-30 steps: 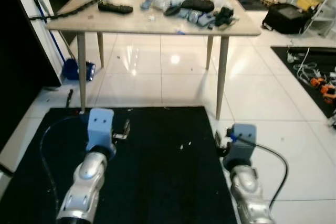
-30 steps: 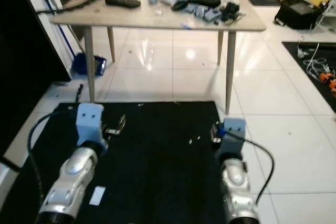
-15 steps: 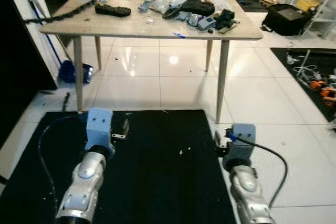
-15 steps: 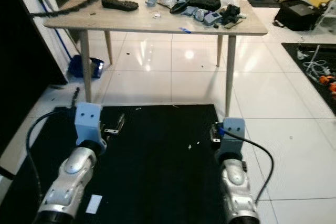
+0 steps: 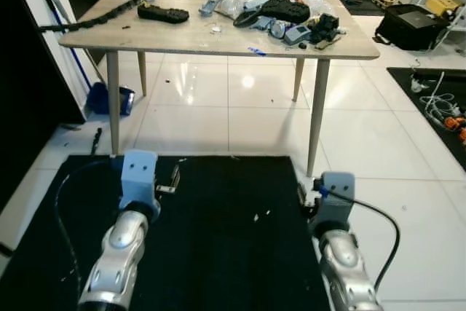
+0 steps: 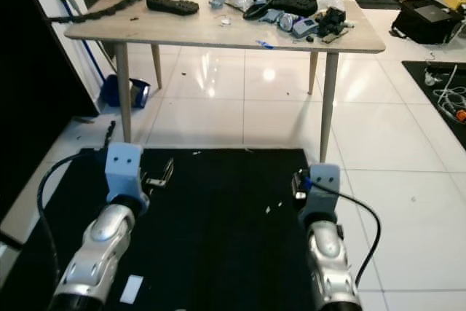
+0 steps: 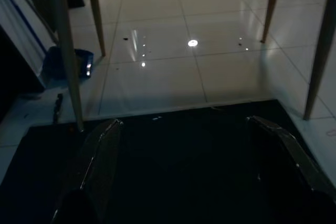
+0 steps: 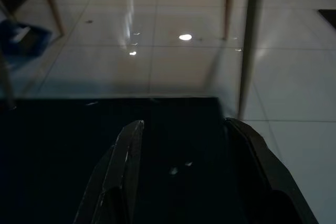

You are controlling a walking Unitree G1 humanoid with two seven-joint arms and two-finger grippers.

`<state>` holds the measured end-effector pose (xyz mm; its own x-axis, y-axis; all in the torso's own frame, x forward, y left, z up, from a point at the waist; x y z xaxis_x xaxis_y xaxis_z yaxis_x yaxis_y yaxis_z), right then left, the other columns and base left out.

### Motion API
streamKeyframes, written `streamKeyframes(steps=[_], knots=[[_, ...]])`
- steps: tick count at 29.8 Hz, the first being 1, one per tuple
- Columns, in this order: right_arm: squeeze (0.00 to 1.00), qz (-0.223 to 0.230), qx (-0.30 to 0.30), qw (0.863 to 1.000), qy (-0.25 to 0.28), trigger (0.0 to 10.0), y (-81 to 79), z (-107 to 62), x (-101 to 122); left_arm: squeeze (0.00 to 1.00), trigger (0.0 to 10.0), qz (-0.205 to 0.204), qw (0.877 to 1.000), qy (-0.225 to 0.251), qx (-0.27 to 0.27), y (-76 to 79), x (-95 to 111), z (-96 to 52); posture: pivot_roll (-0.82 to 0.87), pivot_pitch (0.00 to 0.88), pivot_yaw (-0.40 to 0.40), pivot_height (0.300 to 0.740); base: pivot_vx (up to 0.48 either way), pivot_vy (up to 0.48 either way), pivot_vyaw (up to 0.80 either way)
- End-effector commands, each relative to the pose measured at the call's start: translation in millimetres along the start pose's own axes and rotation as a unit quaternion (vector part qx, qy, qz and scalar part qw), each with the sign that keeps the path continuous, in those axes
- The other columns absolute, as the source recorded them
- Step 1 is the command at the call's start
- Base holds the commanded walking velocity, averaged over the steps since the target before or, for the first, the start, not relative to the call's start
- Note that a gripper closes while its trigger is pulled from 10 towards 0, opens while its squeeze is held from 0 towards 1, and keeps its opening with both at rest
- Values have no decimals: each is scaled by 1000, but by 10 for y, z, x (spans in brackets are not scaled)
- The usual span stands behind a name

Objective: Picking trash to rubbish bin

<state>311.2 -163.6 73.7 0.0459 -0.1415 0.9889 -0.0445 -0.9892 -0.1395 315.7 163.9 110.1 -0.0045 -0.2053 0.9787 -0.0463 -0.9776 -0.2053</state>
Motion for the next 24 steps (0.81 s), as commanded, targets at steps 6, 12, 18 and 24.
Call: streamKeyframes(steps=[6,12,18,24], knots=[[0,0,-10,1000,-9,10000,69,-21,-27,0,10000,7,1000,-10,-1,1,-33,-14,35,135,13,740,295,0,0],[0,5,-5,1000,-4,10000,63,-19,0,0,10000,2,1000,-8,3,1,-26,-12,28,142,11,740,293,0,0],[0,6,-6,1000,8,10000,74,-16,52,0,10000,-2,1000,-7,5,9,-12,-5,20,145,10,740,294,0,0],[0,1,-7,1000,10,10000,88,-12,68,0,10000,-3,1000,-6,5,16,-2,4,15,146,8,740,292,0,0]])
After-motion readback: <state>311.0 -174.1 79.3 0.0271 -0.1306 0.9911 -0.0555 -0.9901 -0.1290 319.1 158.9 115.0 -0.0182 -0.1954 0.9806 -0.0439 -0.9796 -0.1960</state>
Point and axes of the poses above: a point about 5 cm out from each wrist's last joint towards the gripper, its own z axis pointing out of the wrist towards the gripper, its own x axis along the axis of the wrist's last joint, y = z × x, the point moved 2 cm from there along z, pointing out of the wrist towards the gripper, and after that the axes turned 8 degrees about z, right-handed, at the moved point
